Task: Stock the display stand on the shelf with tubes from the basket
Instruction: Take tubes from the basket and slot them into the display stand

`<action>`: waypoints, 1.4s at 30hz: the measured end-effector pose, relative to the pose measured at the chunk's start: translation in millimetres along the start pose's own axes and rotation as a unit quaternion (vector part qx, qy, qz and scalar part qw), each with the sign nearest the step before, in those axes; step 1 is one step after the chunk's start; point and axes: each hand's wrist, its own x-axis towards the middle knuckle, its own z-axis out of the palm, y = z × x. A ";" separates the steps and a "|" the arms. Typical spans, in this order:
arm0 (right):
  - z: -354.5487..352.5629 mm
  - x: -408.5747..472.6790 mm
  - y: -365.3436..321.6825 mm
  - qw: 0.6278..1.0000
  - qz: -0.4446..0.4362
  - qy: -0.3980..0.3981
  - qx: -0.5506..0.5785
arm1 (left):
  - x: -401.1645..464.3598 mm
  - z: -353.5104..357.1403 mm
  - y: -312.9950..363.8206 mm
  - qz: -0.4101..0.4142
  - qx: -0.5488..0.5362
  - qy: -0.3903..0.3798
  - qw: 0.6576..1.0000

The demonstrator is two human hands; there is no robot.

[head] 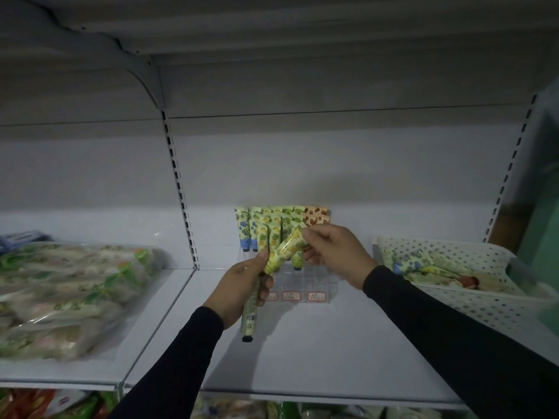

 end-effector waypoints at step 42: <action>50.5 50.1 17.9 0.926 -0.135 0.072 -0.345 | 4.1 -61.8 -26.3 0.080 0.096 0.189 0.974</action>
